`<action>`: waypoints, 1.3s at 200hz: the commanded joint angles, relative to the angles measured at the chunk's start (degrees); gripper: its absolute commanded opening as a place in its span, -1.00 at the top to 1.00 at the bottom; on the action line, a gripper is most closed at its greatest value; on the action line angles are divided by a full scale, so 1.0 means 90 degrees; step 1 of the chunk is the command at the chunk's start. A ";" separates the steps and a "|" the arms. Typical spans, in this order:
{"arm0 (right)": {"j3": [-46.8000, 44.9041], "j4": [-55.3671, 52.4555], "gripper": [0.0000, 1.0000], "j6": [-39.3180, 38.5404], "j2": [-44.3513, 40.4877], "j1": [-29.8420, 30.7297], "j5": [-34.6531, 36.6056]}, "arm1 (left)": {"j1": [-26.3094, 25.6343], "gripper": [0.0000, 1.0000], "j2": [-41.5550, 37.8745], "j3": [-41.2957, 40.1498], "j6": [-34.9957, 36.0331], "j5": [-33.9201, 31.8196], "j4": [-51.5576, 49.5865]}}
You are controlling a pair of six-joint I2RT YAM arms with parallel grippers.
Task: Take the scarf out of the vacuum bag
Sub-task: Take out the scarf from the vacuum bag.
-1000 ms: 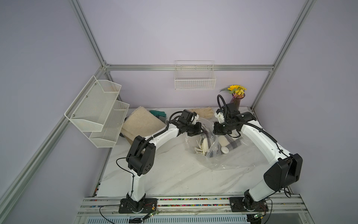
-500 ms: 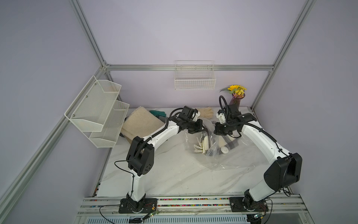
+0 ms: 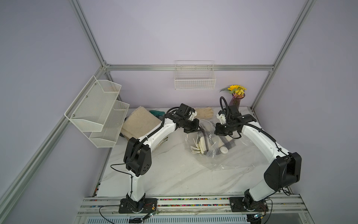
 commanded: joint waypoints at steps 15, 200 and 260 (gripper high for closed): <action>-0.0183 0.0233 1.00 -0.0044 -0.0011 -0.0045 -0.0084 | 0.0278 1.00 -0.0709 0.0074 0.0309 0.0155 0.0013; -0.0430 0.0336 1.00 -0.0027 0.0087 -0.0034 0.0131 | 0.1421 1.00 -0.1144 0.0805 0.0542 0.1381 -0.0717; -0.0453 0.0303 1.00 -0.0153 0.0074 -0.0022 0.0239 | 0.1995 1.00 -0.1082 0.1040 0.1295 0.1478 -0.1858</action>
